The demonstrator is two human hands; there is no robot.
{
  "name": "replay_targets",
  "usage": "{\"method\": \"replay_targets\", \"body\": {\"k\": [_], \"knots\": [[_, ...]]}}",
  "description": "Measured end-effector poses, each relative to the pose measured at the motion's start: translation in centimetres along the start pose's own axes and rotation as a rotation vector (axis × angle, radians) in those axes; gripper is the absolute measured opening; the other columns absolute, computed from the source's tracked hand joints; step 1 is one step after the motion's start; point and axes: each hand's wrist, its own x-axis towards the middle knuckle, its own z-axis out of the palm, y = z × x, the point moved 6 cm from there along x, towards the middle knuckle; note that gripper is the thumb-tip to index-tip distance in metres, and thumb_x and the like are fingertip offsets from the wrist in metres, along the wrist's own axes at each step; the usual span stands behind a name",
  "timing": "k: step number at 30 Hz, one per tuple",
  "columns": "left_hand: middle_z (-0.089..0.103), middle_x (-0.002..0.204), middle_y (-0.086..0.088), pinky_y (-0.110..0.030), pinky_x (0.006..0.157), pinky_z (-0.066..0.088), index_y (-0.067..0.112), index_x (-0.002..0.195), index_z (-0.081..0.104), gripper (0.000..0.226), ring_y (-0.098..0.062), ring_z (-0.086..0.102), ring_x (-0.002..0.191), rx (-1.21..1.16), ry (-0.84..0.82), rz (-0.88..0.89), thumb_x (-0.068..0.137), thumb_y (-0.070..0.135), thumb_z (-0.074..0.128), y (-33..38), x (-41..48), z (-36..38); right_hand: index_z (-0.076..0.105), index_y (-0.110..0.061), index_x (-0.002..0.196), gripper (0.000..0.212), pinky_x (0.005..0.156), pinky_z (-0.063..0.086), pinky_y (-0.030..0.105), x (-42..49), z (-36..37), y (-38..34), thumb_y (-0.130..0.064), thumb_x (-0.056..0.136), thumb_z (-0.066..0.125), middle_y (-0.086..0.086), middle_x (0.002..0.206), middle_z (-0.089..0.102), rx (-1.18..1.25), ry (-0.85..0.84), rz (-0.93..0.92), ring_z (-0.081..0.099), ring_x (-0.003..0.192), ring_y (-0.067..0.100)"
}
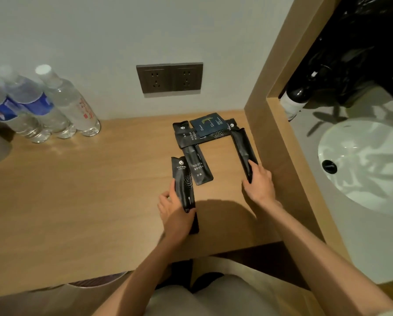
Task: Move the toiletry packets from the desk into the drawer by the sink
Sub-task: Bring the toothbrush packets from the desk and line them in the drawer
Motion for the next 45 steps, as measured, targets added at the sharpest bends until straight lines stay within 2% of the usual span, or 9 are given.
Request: {"method": "replay_targets", "body": {"k": [8,13,18,22,26,28,32,38,45], "knots": [[0.043,0.147,-0.005,-0.049,0.105,0.042,0.027,0.150,0.013,0.097,-0.028,0.046,0.130,-0.242,-0.097,-0.102,0.076,0.005,0.071,-1.4,1.0,-2.5,0.025,-0.011,0.150,0.067,0.099,0.049,0.043,-0.5,-0.3,-1.3,-0.017,0.092,0.059,0.015,0.137,0.053,-0.227,0.073,-0.015,0.047,0.127,0.032],[0.032,0.154,-0.003,-0.039,0.101,0.042,0.026,0.152,0.007,0.097,-0.028,0.044,0.132,-0.241,-0.137,-0.116,0.081,0.006,0.070,-2.0,1.2,-3.9,0.036,-0.008,0.144,0.055,0.084,0.058,0.041,-1.1,-1.4,-1.0,-0.010,0.092,0.056,0.017,0.110,0.068,-0.175,0.176,-0.005,0.065,0.102,0.030],[0.029,0.155,-0.001,-0.044,0.104,0.039,0.031,0.151,0.009,0.091,-0.026,0.039,0.135,-0.329,-0.163,0.000,0.086,0.001,0.064,-1.1,1.4,-6.3,0.044,-0.008,0.139,0.045,0.083,0.058,0.044,-2.1,-2.7,-0.7,-0.010,0.094,0.053,0.017,0.113,0.067,-0.051,0.232,0.025,0.068,0.100,0.031],[0.048,0.141,-0.009,-0.034,0.090,0.052,0.025,0.132,0.051,0.048,-0.023,0.059,0.112,-0.402,-0.149,0.085,0.090,0.000,0.057,0.4,1.4,-8.1,0.049,-0.006,0.130,0.035,0.084,0.056,0.047,-3.0,-3.7,-0.6,-0.011,0.096,0.049,0.018,0.114,0.065,0.226,0.225,0.087,0.066,0.100,0.033],[0.068,0.109,-0.010,-0.005,0.063,0.047,0.015,0.101,0.071,0.023,0.010,0.065,0.074,-0.399,-0.149,0.178,0.092,0.000,0.055,2.9,1.2,-9.0,0.051,-0.017,0.119,0.022,0.060,0.051,0.022,-5.2,-4.5,-2.2,-0.016,0.097,0.051,0.005,0.103,0.064,0.725,0.128,0.107,0.065,0.085,0.013],[0.070,0.107,-0.011,-0.010,0.067,0.051,0.012,0.098,0.073,0.021,0.001,0.069,0.076,-0.451,-0.172,0.180,0.091,0.000,0.057,4.1,1.0,-8.9,0.052,-0.021,0.112,0.015,0.055,0.051,0.017,-6.8,-4.8,-3.8,-0.019,0.097,0.051,0.002,0.101,0.064,0.906,0.022,0.079,0.067,0.082,0.008],[0.072,0.107,0.000,-0.033,0.095,0.050,0.015,0.102,0.074,0.019,-0.022,0.068,0.099,-0.490,-0.199,0.205,0.089,0.007,0.062,6.1,0.4,-8.4,0.053,-0.017,0.119,0.022,0.066,0.058,0.022,-9.8,-4.4,-7.3,-0.022,0.097,0.051,0.002,0.105,0.067,1.036,-0.187,-0.011,0.071,0.086,0.010],[0.069,0.085,0.019,-0.014,0.082,0.046,0.036,0.084,0.071,0.015,-0.006,0.065,0.096,-0.568,-0.059,0.191,0.084,0.021,0.070,7.3,-0.2,-8.5,0.050,-0.013,0.117,0.020,0.070,0.053,0.016,-12.3,-2.0,-11.2,-0.019,0.098,0.049,0.003,0.106,0.066,1.031,-0.294,-0.119,0.067,0.087,0.003],[0.072,0.087,0.009,-0.017,0.081,0.048,0.020,0.089,0.075,0.009,-0.004,0.065,0.089,-0.554,0.024,0.096,0.082,0.026,0.072,5.7,0.0,-9.5,0.054,-0.012,0.123,0.028,0.088,0.053,0.027,-12.6,-0.6,-12.5,-0.024,0.099,0.047,0.003,0.112,0.064,0.854,-0.323,-0.218,0.063,0.102,0.009]]}}
